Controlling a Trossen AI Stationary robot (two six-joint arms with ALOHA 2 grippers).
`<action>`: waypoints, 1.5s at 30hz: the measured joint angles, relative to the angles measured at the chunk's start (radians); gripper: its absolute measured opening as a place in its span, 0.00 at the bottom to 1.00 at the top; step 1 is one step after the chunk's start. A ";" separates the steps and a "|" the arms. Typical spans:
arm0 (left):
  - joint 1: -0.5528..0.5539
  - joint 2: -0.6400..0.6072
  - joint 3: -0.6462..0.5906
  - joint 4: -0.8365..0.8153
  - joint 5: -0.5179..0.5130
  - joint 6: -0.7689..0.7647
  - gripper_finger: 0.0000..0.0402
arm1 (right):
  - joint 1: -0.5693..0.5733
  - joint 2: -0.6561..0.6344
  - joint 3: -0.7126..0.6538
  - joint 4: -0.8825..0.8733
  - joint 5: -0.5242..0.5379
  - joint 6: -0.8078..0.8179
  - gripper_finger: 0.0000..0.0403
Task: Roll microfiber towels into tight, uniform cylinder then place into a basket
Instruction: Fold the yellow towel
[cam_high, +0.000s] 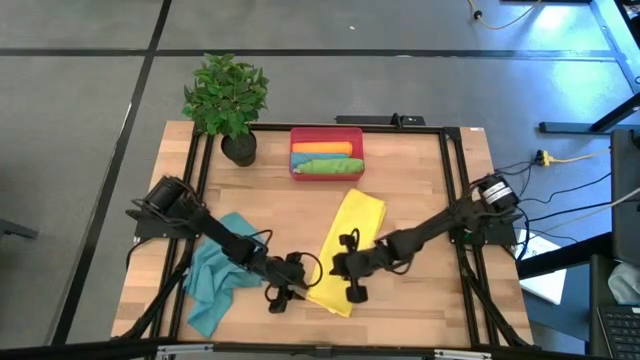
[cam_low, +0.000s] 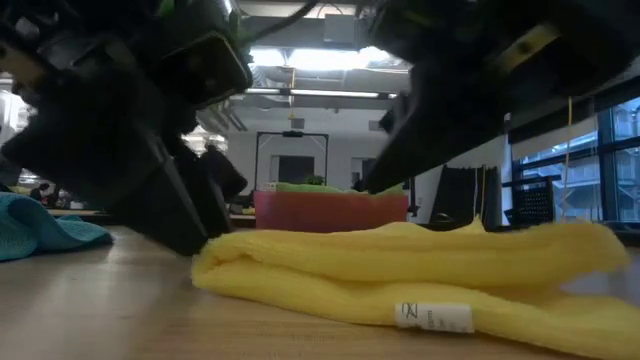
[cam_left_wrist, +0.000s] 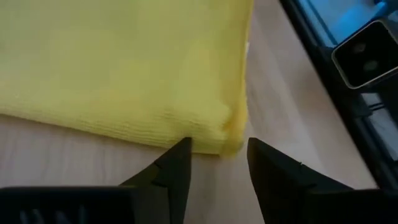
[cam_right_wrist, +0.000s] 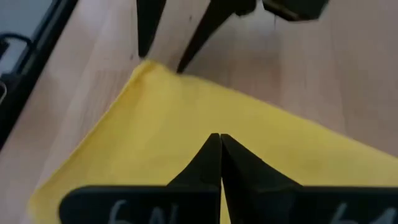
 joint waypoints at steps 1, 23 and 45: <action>0.001 0.003 0.000 -0.003 0.006 0.000 0.36 | -0.011 0.012 0.000 0.025 -0.019 -0.002 0.01; -0.029 0.011 0.000 0.001 -0.033 -0.080 0.12 | -0.129 0.182 0.004 0.169 -0.104 0.104 0.01; -0.062 -0.134 -0.002 0.005 -0.137 0.059 0.00 | -0.138 0.162 -0.002 0.157 -0.157 0.132 0.01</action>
